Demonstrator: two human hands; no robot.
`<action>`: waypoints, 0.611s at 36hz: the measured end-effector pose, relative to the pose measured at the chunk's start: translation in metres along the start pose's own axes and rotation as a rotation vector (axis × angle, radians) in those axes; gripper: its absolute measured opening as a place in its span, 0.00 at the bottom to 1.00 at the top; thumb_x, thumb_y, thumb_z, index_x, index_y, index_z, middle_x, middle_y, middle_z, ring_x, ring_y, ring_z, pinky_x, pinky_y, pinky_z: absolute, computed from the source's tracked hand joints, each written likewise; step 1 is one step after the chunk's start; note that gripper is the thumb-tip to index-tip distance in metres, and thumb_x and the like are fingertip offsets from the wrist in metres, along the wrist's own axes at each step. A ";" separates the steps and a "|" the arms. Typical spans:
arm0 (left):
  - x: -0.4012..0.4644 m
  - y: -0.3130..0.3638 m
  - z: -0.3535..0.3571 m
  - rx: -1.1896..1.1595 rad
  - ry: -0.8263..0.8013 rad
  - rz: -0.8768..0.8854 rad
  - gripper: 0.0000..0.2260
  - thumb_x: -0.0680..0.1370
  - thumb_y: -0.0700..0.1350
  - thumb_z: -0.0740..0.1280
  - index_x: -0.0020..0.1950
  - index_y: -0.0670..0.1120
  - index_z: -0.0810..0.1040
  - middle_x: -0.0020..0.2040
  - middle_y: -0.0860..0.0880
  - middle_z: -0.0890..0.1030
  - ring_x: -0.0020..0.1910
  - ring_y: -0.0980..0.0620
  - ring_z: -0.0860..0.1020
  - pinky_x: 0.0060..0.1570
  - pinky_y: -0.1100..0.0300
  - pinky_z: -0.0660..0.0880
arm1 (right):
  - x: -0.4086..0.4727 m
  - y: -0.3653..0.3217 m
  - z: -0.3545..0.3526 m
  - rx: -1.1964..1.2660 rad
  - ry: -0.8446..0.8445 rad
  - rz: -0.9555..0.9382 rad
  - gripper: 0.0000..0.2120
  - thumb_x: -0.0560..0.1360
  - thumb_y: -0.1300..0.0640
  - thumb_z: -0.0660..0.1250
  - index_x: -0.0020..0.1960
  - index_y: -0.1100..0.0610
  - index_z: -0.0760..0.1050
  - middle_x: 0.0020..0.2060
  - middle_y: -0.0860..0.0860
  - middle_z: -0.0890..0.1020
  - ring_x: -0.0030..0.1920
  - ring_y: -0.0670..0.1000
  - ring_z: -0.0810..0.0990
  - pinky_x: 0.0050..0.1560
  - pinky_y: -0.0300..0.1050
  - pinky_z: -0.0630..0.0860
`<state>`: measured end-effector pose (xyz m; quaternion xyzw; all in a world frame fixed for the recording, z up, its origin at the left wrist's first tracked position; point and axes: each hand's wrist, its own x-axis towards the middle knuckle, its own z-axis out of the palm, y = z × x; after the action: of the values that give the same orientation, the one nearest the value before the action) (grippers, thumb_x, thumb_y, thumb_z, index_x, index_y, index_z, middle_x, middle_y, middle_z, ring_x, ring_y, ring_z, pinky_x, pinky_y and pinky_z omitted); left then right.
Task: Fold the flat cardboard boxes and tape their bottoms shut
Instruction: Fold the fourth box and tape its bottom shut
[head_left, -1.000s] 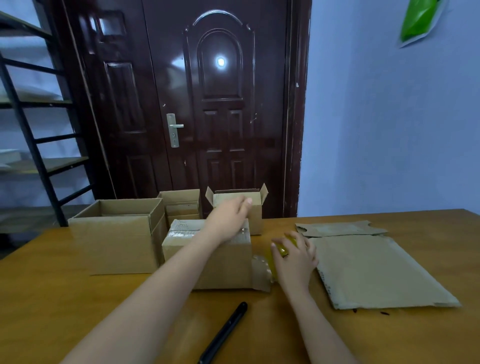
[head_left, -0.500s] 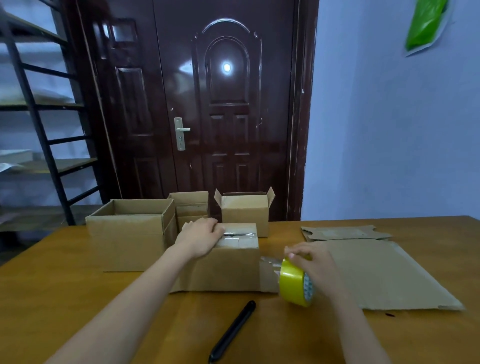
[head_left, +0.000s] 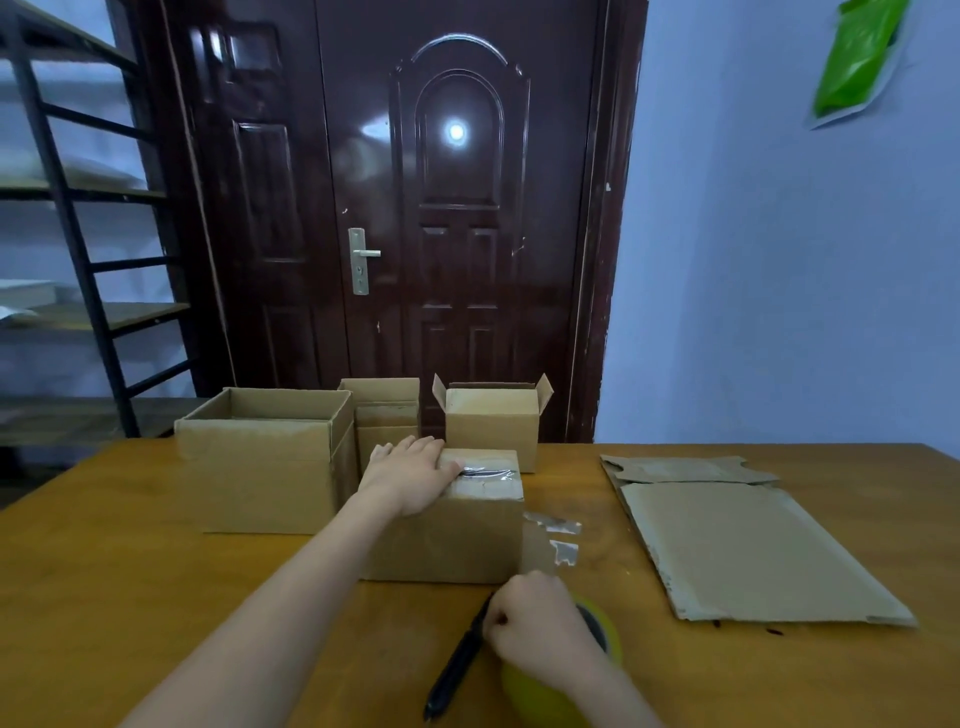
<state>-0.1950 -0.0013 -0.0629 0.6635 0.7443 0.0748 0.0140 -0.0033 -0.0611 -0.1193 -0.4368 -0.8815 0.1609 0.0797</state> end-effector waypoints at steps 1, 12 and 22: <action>0.000 0.000 0.000 -0.003 0.005 0.002 0.27 0.81 0.60 0.46 0.78 0.49 0.56 0.77 0.51 0.58 0.77 0.50 0.54 0.74 0.48 0.49 | 0.000 0.000 0.001 -0.006 0.024 -0.008 0.13 0.77 0.61 0.59 0.48 0.60 0.83 0.45 0.54 0.84 0.46 0.54 0.81 0.56 0.44 0.75; -0.005 0.001 -0.002 -0.035 0.041 0.001 0.27 0.81 0.60 0.48 0.77 0.49 0.59 0.76 0.50 0.62 0.75 0.50 0.58 0.74 0.48 0.51 | -0.002 -0.004 0.004 0.068 0.124 -0.016 0.10 0.76 0.62 0.58 0.50 0.55 0.78 0.48 0.48 0.77 0.51 0.50 0.77 0.54 0.44 0.74; -0.003 -0.002 -0.002 -0.066 0.043 -0.006 0.27 0.80 0.61 0.51 0.76 0.49 0.61 0.74 0.49 0.65 0.74 0.49 0.61 0.73 0.47 0.54 | -0.001 -0.009 0.006 -0.064 0.013 0.013 0.11 0.76 0.51 0.61 0.49 0.54 0.79 0.48 0.50 0.77 0.51 0.53 0.75 0.57 0.48 0.65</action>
<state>-0.1966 -0.0047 -0.0611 0.6588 0.7434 0.1136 0.0202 -0.0106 -0.0681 -0.1215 -0.4458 -0.8828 0.1303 0.0705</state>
